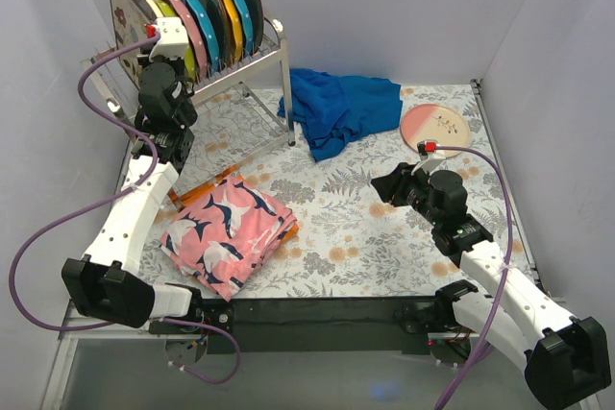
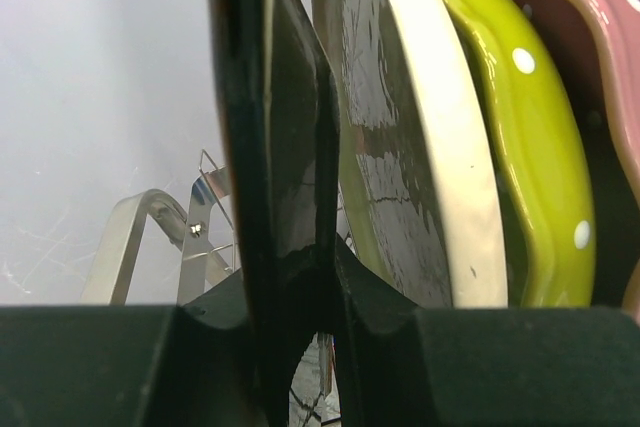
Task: Unload the plates from the dish rack
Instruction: Unload the plate from the dish rack.
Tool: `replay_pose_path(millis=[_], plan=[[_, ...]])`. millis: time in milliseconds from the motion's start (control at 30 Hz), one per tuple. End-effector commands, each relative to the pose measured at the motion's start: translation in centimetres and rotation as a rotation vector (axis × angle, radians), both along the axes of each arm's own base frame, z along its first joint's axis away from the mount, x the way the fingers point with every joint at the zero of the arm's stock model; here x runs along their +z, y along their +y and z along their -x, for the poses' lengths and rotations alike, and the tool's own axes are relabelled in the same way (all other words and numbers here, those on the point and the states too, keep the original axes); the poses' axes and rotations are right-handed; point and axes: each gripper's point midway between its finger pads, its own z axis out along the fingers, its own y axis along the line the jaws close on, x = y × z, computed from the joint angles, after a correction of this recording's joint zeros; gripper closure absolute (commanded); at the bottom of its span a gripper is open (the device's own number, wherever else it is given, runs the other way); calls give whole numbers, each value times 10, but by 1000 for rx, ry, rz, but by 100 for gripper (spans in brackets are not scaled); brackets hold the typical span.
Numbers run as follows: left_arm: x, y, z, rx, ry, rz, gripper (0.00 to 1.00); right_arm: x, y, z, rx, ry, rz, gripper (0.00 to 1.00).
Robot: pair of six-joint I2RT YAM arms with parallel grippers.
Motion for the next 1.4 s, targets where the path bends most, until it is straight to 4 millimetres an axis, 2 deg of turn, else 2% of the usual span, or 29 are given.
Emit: replay_pose_path(millis=[0,167,333,633,967,1367], plan=[[13,-11,1,-78,-31,7,100,12,-1,-4,-12,-43,0,58],[24,-16,2,-112,-49,10,100,12,0,-4,-6,-42,-3,58],[45,-22,4,-157,-77,-14,100,11,0,-3,-6,-41,-2,58],[71,-30,9,-214,-141,8,100,9,1,-5,-10,-35,5,58],[87,-45,24,-321,-198,-4,100,10,2,-4,-8,-37,5,58],[107,-51,41,-379,-247,-2,100,10,2,-4,-9,-40,6,58]])
